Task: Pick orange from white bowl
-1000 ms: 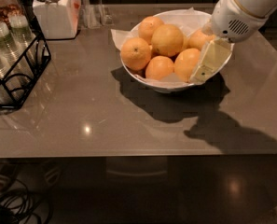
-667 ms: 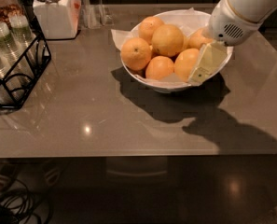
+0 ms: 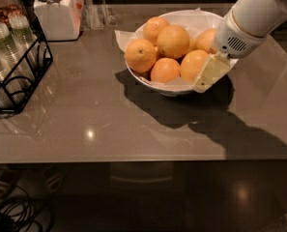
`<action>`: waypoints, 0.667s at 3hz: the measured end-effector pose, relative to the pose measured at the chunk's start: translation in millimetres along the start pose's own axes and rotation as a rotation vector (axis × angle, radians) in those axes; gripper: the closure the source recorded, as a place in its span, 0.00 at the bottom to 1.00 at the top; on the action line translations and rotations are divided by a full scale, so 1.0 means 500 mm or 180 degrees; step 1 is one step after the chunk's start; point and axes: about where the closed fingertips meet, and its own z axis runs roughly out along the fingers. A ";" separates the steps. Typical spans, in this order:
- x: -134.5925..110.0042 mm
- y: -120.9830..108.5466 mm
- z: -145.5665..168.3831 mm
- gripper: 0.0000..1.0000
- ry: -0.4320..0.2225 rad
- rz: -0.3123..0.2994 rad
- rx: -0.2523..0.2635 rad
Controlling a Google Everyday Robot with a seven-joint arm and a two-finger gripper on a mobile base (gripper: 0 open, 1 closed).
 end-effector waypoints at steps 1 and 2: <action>-0.004 0.005 0.004 0.25 -0.0025 0.0074 0.0014; -0.011 0.006 -0.008 0.25 -0.0074 0.0120 0.0055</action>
Offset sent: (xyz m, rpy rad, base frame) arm -0.0018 0.0047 0.0136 0.0447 -0.0328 -0.0586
